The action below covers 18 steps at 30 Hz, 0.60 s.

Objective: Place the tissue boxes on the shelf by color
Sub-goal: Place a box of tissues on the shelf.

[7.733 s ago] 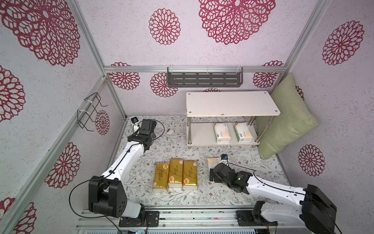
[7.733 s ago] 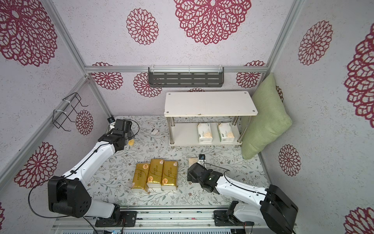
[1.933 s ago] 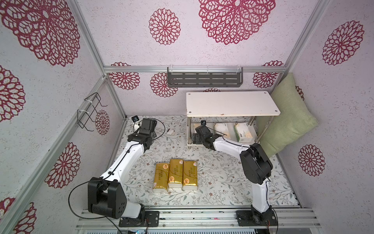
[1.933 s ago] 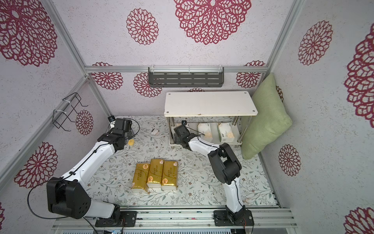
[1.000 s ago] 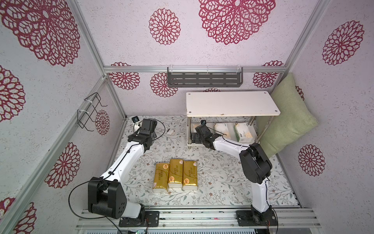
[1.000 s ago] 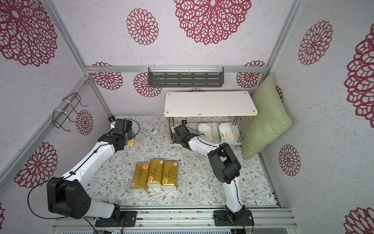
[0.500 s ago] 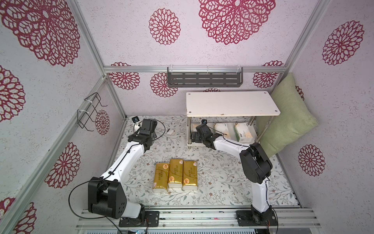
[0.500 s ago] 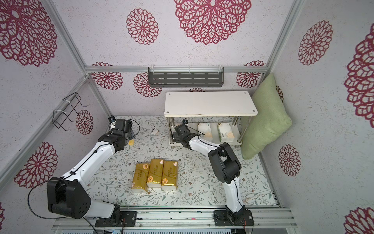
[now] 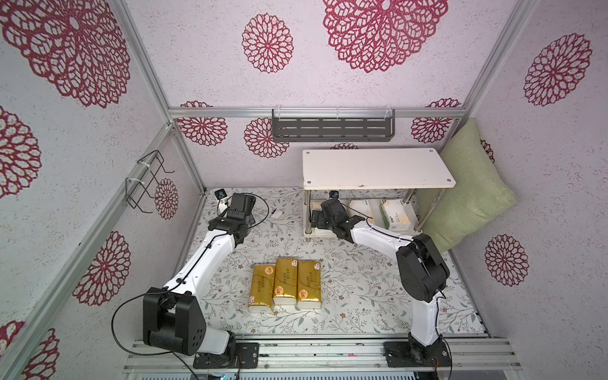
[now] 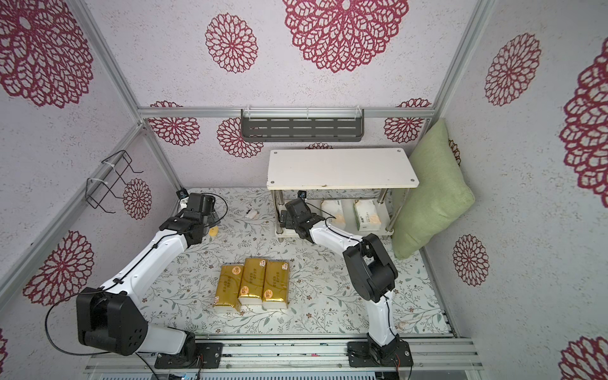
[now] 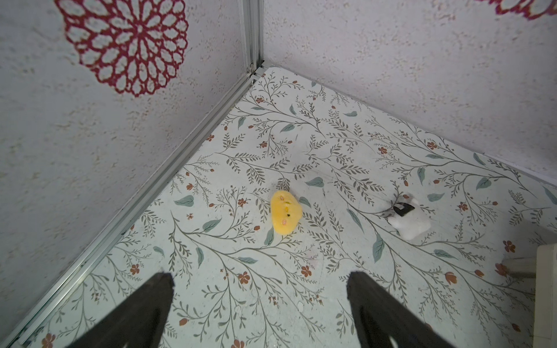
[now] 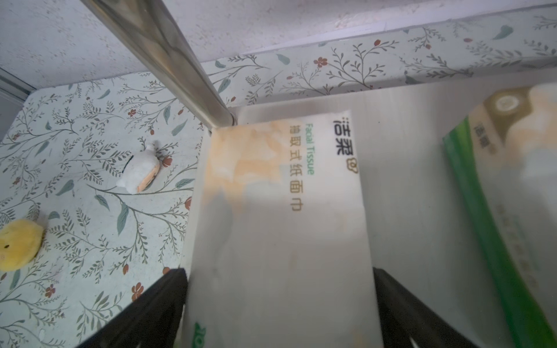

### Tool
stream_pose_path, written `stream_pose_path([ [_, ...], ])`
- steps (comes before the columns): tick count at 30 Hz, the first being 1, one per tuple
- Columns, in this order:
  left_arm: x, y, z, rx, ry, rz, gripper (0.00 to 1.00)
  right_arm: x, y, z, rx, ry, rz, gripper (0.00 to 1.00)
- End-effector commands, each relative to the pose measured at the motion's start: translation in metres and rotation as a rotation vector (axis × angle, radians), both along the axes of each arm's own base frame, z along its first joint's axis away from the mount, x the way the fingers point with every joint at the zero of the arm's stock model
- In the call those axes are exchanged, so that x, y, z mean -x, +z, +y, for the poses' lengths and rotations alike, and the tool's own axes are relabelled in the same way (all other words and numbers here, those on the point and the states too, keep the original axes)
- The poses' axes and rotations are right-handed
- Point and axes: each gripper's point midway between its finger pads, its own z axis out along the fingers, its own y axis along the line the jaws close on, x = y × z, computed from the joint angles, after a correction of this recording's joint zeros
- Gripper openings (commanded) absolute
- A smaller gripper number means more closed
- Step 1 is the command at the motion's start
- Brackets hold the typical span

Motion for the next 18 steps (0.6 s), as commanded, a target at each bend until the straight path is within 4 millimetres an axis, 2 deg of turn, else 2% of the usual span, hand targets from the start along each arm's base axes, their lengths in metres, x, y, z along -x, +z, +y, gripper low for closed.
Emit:
stream_pose_path([
  [1,-0.004,0.003,-0.008,0.013,-0.018,-0.014,0.97,-0.003,0.037,-0.003,-0.061,-0.014,-0.063,0.99],
  [18,-0.006,0.003,-0.011,0.012,-0.023,-0.015,0.97,-0.002,0.048,-0.021,-0.077,-0.046,-0.086,0.99],
])
